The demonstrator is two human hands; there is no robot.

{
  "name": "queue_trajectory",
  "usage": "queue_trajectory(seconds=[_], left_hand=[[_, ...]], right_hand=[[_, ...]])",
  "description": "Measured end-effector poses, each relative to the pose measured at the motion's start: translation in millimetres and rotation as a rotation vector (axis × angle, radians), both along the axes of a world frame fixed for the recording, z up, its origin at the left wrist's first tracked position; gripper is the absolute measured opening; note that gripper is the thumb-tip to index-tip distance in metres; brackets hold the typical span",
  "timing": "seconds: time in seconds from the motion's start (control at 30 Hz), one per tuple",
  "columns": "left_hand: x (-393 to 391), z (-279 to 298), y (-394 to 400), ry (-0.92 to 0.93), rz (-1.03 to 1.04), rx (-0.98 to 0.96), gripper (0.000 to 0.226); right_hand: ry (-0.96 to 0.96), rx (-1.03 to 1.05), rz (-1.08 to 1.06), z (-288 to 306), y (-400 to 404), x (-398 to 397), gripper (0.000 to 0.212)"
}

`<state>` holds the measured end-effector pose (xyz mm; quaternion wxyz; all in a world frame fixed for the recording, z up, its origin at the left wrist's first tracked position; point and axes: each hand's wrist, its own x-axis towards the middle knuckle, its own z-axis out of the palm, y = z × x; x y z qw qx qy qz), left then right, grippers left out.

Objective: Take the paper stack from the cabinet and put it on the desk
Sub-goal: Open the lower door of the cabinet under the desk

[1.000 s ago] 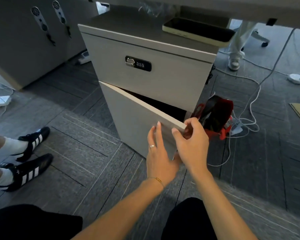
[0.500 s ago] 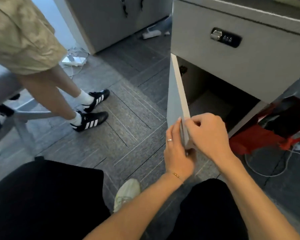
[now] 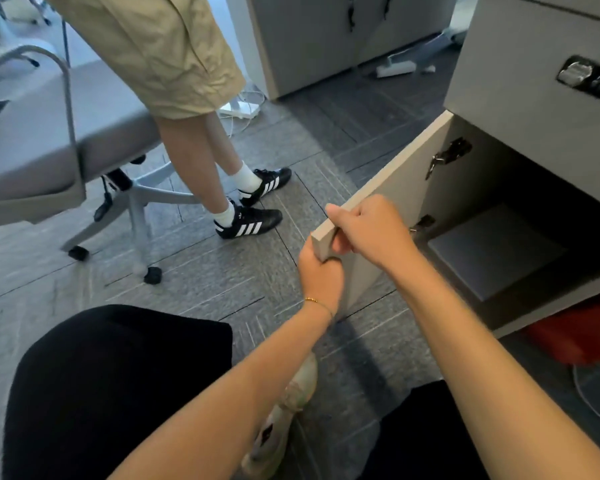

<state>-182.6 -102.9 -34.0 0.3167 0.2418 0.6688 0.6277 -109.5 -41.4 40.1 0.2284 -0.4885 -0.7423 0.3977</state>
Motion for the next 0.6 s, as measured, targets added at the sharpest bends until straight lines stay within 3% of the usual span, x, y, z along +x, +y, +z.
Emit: queue_trajectory(seconds=[0.13,0.43,0.6], left_hand=[[-42.0,3.2,18.0,0.030,-0.035,-0.025,0.030],[-107.7,11.2,58.5,0.121,-0.138,-0.114,0.040],[-117.2,2.6,65.2,0.156,-0.111,-0.121,0.012]], right_hand=[[-0.086,0.055,0.017,-4.6,14.4,-39.2,0.067],[-0.260,0.154,-0.022,-5.3,51.5,-99.2,0.074],[-0.210,0.183,-0.009,-5.3,56.5,-103.0,0.073]])
